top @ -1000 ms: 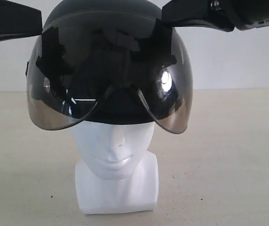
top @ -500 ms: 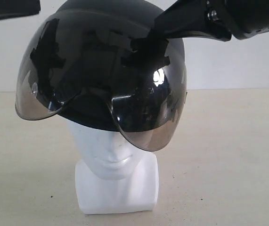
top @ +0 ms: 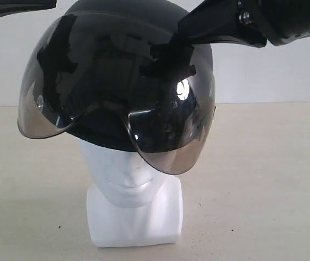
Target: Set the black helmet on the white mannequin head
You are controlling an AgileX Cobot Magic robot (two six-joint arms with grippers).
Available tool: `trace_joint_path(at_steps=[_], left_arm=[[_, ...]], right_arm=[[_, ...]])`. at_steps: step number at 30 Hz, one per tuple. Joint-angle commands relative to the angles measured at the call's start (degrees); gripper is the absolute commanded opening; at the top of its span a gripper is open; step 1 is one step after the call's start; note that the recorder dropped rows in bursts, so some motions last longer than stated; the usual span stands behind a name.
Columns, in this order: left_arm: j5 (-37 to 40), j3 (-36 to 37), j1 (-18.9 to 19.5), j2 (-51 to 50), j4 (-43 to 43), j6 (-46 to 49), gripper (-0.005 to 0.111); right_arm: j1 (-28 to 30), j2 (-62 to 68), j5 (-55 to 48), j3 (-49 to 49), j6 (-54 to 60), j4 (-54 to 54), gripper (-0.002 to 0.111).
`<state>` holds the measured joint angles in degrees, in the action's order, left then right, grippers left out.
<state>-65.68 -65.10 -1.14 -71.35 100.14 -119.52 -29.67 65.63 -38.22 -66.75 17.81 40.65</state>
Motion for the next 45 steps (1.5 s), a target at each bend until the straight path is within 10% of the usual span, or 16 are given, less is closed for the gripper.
trace_joint_path(at_steps=[1,45], left_arm=[[-2.1,0.3,-0.1,-0.1,-0.2,-0.6,0.004],[-2.8,14.5,-0.1,2.1,-0.2,2.2,0.004]], right_arm=[[-0.2,0.3,-0.6,0.0,0.1,-0.7,0.0],[-0.2,0.3,-7.0,0.0,0.7,-0.7,0.0]])
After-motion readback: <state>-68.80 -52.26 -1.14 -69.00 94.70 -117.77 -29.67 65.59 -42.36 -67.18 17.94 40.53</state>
